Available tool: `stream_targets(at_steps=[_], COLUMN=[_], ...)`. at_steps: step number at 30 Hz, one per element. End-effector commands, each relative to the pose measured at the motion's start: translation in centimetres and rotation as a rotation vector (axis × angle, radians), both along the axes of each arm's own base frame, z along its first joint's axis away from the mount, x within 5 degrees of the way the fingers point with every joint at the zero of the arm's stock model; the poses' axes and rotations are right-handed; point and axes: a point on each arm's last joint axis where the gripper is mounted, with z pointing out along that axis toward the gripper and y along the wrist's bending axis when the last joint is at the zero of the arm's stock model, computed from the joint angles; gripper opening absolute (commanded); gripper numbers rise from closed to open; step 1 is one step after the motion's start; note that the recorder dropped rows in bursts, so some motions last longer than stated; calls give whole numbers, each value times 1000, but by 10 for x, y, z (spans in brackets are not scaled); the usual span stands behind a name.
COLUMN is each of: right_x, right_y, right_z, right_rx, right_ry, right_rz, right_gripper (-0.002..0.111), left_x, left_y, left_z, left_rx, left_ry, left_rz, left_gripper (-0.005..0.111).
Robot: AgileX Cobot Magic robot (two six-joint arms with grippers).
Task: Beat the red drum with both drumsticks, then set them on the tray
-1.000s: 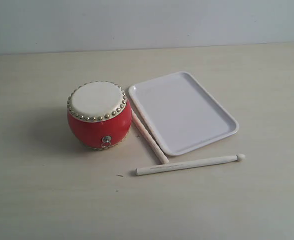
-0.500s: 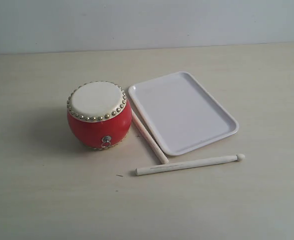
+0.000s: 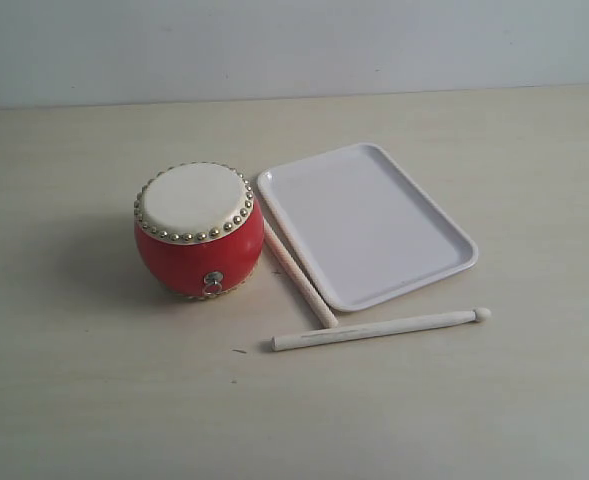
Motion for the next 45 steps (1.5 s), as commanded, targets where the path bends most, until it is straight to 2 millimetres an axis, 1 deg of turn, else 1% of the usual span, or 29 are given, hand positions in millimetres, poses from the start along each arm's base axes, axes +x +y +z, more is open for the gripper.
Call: stream_targets(at_steps=[1, 10, 14, 20, 22, 25, 27, 29, 32, 39, 43, 45], right_x=[0, 0, 0, -1, -1, -1, -1, -2, -3, -7, -12, -14], right_y=[0, 0, 0, 0, -1, -1, -1, -2, -4, -7, -11, -12], right_z=[-1, 0, 0, 10, 14, 14, 14, 16, 22, 34, 46, 49], right_rx=[-3, 12, 89, 115, 197, 453, 568, 603, 639, 665, 774, 796], right_ry=[-7, -15, -5, -106, -138, -105, -82, -97, -169, -310, -449, -483], right_rz=[2, 2, 6, 5, 10, 25, 31, 36, 43, 57, 99, 100], right_gripper=[0, 0, 0, 0, 0, 0, 0, 0, 0, 0, 0, 0], left_x=[0, 0, 0, 0, 0, 0, 0, 0, 0, 0, 0, 0], left_y=[0, 0, 0, 0, 0, 0, 0, 0, 0, 0, 0, 0], left_z=[1, 1, 1, 1, 1, 1, 1, 1, 1, 1, 1, 1], left_rx=[2, 2, 2, 2, 2, 2, 2, 2, 2, 2, 2, 2], left_ry=[-15, -15, -15, -15, -15, -15, -15, -15, -15, -15, -15, -15], left_rz=[3, 3, 3, 3, 3, 3, 3, 3, 3, 3, 3, 3], left_gripper=[0, 0, 0, 0, 0, 0, 0, 0, 0, 0, 0, 0])
